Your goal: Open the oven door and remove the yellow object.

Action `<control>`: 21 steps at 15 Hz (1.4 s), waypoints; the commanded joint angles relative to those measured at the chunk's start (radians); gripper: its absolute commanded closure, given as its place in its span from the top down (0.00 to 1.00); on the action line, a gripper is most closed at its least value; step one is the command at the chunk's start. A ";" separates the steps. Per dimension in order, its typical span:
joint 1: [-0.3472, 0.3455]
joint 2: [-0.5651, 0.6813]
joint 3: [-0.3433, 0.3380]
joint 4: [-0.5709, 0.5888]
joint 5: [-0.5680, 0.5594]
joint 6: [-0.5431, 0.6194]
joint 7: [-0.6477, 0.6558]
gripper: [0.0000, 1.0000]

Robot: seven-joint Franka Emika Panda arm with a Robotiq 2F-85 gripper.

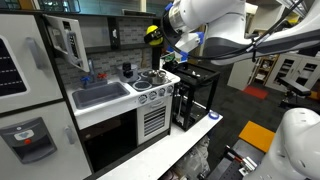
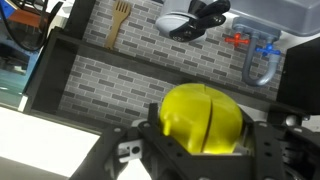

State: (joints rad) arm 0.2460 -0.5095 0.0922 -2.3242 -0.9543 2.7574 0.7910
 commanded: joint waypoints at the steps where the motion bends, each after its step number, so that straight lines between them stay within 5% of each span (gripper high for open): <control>1: -0.039 -0.022 -0.016 -0.034 -0.048 0.044 0.049 0.44; 7: -0.042 -0.012 -0.025 -0.038 -0.083 0.023 0.065 0.44; 8: -0.026 -0.002 -0.028 -0.024 -0.056 0.007 0.056 0.69; 20: -0.026 -0.002 -0.028 -0.028 -0.062 0.007 0.056 0.69; 21: -0.026 -0.002 -0.028 -0.028 -0.062 0.007 0.056 0.44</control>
State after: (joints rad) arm 0.2205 -0.5117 0.0638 -2.3519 -1.0161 2.7643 0.8473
